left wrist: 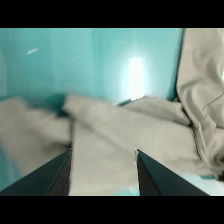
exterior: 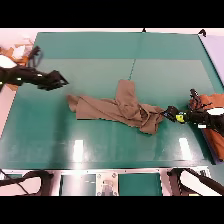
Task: Fold the shirts.
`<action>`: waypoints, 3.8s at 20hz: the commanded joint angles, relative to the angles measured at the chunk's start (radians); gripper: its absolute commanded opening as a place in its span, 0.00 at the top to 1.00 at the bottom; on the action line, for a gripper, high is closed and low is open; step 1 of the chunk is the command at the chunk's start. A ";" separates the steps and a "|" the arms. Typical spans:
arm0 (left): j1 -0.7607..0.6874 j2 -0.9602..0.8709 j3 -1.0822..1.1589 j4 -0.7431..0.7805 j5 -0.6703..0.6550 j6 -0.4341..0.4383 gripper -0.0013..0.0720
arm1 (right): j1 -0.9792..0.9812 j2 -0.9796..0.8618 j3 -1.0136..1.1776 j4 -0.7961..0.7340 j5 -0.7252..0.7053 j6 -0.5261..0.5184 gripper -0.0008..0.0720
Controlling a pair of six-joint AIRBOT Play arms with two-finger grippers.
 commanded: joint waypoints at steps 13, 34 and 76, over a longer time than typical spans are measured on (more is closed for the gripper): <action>-0.174 -0.274 0.005 0.040 0.230 -0.122 0.82 | 0.001 -0.001 0.002 0.015 0.002 -0.016 0.97; -0.173 0.463 0.900 0.359 0.163 -0.061 0.95 | -0.297 0.246 1.329 0.422 0.276 0.153 0.97; -0.110 -0.330 0.030 0.207 -0.428 -0.245 0.33 | -0.387 -0.263 0.365 0.206 0.335 -0.093 0.49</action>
